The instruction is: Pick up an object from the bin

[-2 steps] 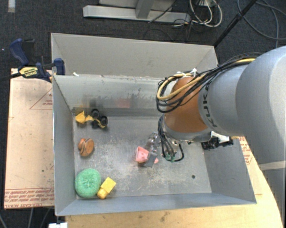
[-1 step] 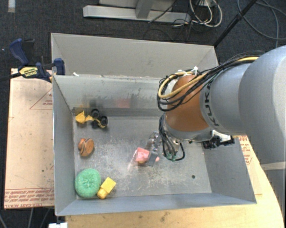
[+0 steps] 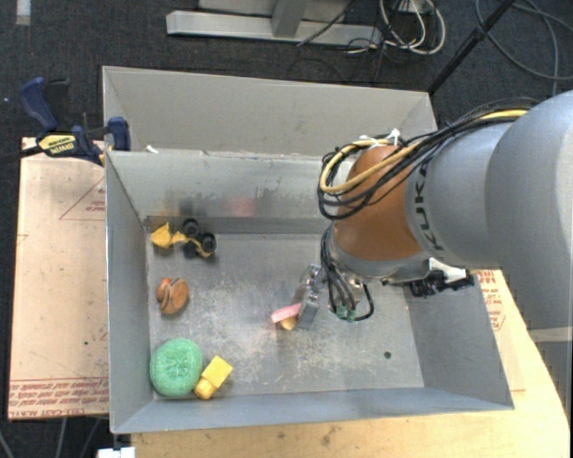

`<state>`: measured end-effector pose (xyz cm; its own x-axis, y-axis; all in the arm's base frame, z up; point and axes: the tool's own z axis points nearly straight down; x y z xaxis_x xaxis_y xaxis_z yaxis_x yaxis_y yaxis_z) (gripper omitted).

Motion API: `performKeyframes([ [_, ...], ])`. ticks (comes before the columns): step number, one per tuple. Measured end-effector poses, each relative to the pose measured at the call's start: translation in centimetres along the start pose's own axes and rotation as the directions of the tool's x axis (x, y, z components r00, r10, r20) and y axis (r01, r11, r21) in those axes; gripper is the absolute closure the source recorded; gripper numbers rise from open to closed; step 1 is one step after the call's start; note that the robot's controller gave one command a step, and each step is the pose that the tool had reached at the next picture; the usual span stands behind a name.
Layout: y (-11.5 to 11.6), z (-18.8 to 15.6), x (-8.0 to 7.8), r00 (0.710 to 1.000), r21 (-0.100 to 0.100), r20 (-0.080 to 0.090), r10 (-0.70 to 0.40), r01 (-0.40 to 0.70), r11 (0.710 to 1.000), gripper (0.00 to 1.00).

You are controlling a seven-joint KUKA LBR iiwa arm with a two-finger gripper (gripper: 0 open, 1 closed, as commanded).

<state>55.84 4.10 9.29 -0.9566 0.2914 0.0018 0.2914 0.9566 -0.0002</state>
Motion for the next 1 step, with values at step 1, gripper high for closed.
performKeyframes([
  [1, 0.01, -1.54, -0.02, 1.000, -0.001, 0.001, 0.000, 0.000, 1.000, 1.00],
])
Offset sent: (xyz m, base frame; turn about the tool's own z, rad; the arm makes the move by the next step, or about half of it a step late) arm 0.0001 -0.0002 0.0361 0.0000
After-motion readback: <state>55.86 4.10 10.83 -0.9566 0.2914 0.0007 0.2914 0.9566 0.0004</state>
